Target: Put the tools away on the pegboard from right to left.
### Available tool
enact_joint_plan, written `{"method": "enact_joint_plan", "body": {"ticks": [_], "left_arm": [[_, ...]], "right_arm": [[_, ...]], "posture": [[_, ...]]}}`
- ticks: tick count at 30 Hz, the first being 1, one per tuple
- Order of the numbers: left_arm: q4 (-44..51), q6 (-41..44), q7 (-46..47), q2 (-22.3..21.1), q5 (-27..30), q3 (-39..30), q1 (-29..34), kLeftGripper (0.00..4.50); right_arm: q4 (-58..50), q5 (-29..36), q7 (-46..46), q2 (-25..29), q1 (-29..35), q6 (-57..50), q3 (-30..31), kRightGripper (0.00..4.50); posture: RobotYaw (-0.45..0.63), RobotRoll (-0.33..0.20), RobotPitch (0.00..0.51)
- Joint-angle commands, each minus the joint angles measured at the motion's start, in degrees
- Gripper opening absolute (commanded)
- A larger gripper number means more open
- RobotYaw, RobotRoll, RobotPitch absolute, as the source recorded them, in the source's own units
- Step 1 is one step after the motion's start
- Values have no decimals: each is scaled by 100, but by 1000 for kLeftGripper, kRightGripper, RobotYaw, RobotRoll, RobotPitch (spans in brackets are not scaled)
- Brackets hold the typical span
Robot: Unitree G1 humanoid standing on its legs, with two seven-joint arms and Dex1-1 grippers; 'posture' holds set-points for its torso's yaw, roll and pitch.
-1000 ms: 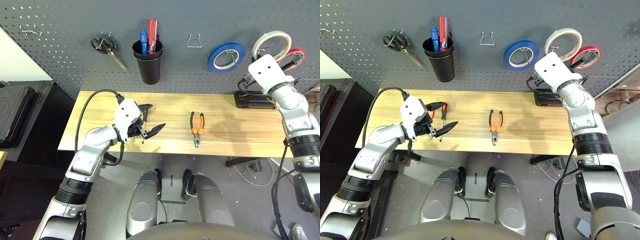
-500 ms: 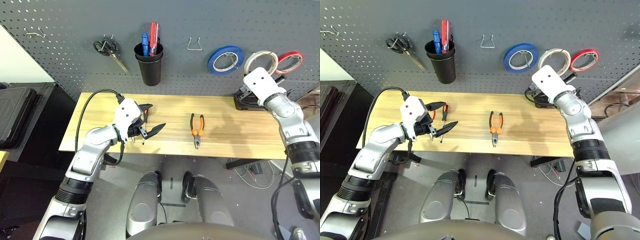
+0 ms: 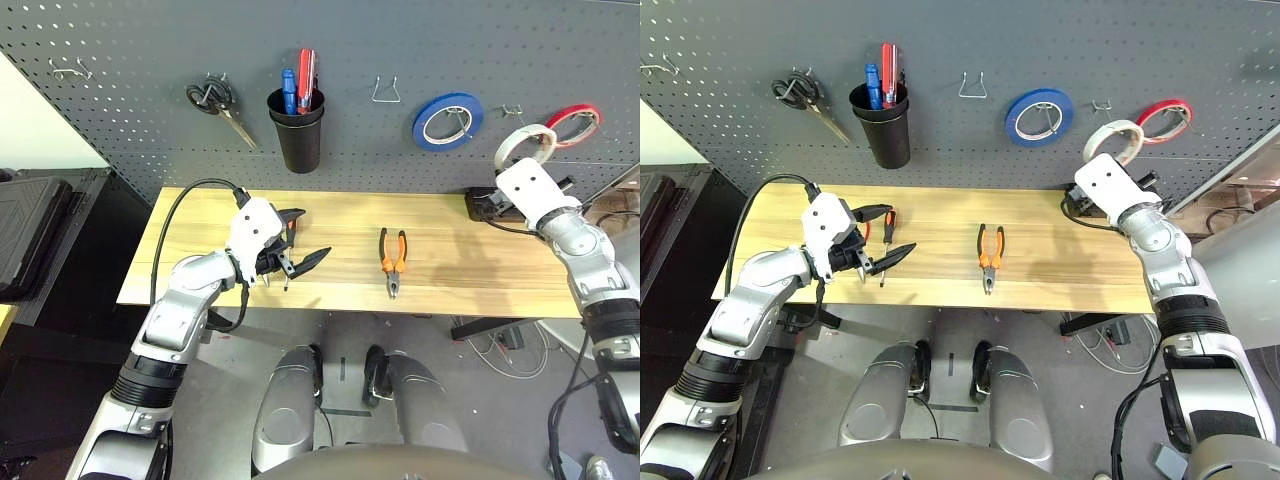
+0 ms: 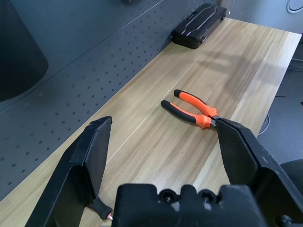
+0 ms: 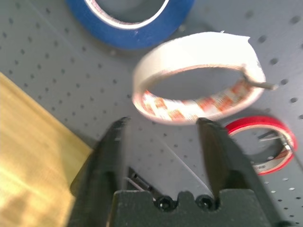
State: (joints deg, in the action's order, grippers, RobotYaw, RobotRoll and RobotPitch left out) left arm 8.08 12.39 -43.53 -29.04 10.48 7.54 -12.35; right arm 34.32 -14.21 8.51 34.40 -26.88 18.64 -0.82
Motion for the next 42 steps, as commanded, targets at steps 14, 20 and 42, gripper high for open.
{"method": "enact_joint_plan", "body": {"ticks": [14,20,42], "left_arm": [[77,10,-43,-107,-12,-20,203,4500],[168,18,-19,-179,-5,-75,350,4500],[347,-45,-36,-469,-198,-88,711,4500]], "right_arm": [[-237,545,401,60,1032,1878,54,4441],[-845,920,1075,-116,1569,1264,111,4441],[-3260,2210,1261,-1535,1396,-5706,150,4441]], "posture": [[194,0,169],[203,0,176],[244,0,218]]}}
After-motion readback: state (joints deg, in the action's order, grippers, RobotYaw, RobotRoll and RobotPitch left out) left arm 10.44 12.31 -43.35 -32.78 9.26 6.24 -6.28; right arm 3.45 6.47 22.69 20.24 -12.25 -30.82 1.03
